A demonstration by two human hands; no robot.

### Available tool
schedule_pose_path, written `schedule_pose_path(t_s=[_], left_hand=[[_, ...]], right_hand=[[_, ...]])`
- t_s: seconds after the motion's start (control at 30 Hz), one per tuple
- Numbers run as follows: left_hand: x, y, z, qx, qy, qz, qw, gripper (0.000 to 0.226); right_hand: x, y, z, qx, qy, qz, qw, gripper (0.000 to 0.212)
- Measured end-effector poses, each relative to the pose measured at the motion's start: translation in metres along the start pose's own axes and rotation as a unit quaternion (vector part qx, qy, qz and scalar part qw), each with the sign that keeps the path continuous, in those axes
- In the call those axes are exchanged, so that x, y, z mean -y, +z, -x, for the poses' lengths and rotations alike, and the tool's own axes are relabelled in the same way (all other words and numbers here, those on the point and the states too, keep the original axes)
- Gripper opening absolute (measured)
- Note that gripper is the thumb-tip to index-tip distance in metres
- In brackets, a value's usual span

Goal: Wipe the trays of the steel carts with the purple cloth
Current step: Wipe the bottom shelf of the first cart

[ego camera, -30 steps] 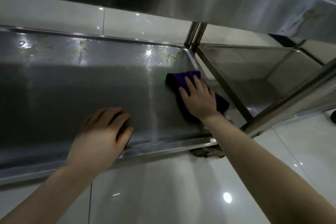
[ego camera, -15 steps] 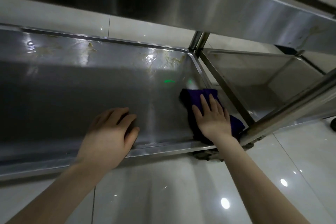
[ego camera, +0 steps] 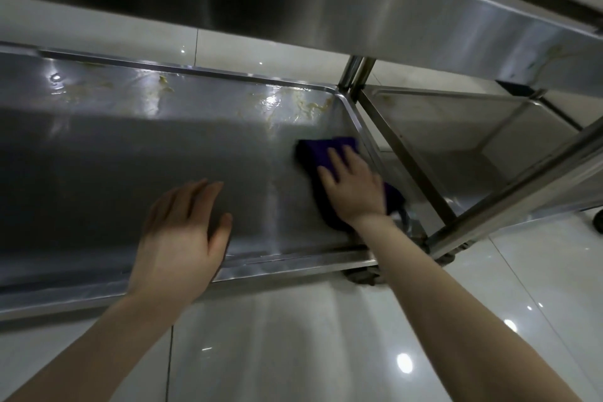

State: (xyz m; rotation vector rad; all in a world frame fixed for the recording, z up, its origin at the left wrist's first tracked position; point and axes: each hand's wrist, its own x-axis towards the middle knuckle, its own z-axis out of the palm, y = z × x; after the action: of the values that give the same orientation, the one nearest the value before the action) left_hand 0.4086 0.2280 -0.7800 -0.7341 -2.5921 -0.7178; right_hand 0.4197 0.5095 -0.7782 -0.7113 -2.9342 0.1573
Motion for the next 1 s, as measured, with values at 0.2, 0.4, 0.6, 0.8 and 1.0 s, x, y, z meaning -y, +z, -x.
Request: schedule_pose_path(t_s=[0.2, 0.4, 0.6, 0.8, 1.0], left_hand=[[-0.003, 0.002, -0.001, -0.016, 0.016, -0.001, 1.0, 0.044], [-0.004, -0.011, 0.001, -0.02, -0.015, 0.069, 0.997, 0.042], [0.03, -0.036, 0.01, 0.043, -0.009, 0.014, 0.999, 0.047], [0.039, -0.048, 0.012, 0.09, -0.002, -0.003, 0.996, 0.055], [0.042, -0.046, 0.013, 0.069, -0.01, 0.016, 0.997, 0.052]], right_hand=[[-0.007, -0.003, 0.037, 0.061, 0.108, 0.017, 0.992, 0.063], [0.101, 0.016, 0.069, 0.089, -0.112, -0.032, 0.989, 0.065], [0.0, -0.018, 0.07, 0.113, -0.022, 0.01, 0.993, 0.061], [0.003, -0.029, 0.097, 0.122, 0.052, 0.025, 0.991, 0.063], [0.118, 0.003, 0.125, 0.07, -0.103, -0.011, 0.992, 0.062]])
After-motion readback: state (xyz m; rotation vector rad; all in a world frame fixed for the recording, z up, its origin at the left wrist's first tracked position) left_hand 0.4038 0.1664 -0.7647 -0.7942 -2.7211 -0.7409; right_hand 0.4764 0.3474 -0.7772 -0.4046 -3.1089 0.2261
